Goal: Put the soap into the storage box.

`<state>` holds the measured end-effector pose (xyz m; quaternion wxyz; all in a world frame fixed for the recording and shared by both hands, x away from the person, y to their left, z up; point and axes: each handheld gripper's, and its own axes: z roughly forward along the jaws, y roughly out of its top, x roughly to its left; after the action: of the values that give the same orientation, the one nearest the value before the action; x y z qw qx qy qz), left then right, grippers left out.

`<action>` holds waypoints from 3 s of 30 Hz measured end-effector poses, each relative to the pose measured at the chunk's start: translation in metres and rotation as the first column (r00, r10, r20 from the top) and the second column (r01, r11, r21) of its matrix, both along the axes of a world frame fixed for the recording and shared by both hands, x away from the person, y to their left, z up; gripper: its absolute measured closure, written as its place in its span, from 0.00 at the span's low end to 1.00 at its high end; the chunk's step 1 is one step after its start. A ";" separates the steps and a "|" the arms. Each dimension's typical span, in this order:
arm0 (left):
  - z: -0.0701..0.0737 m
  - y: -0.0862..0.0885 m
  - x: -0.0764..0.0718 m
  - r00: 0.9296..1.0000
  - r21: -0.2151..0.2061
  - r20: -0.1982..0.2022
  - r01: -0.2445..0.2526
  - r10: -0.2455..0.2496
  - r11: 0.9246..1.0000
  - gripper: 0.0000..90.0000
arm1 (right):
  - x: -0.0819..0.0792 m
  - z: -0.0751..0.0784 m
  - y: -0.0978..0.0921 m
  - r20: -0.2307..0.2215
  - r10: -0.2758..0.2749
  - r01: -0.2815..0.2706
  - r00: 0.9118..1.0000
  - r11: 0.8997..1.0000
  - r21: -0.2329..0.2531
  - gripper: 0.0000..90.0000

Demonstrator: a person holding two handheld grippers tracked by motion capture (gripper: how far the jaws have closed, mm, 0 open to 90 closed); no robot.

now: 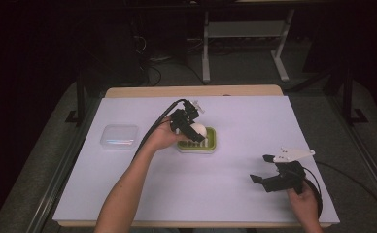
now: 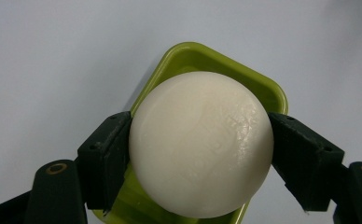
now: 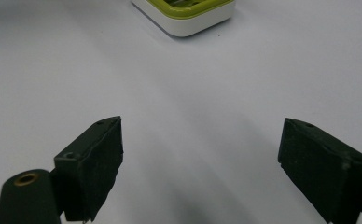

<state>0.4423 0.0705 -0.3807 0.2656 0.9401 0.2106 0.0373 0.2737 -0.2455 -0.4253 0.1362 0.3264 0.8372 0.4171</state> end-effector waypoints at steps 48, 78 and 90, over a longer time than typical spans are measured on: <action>-0.020 -0.005 0.002 1.000 0.050 -0.028 -0.007 0.009 0.999 0.27 | 0.000 0.000 0.001 0.000 0.003 -0.003 1.000 1.000 0.000 0.15; -0.007 0.000 -0.008 1.000 -0.004 0.000 -0.021 0.021 1.000 0.27 | 0.000 0.000 0.001 0.001 -0.002 0.002 1.000 1.000 -0.003 0.15; -0.001 0.020 -0.023 0.999 -0.032 0.016 -0.033 0.033 0.999 0.26 | 0.000 0.000 0.004 -0.003 0.002 -0.002 1.000 1.000 -0.012 0.15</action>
<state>0.4196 0.0909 -0.3818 0.2815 0.9318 0.2244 0.0460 0.2737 -0.2415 -0.4249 0.1365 0.3255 0.8403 0.4115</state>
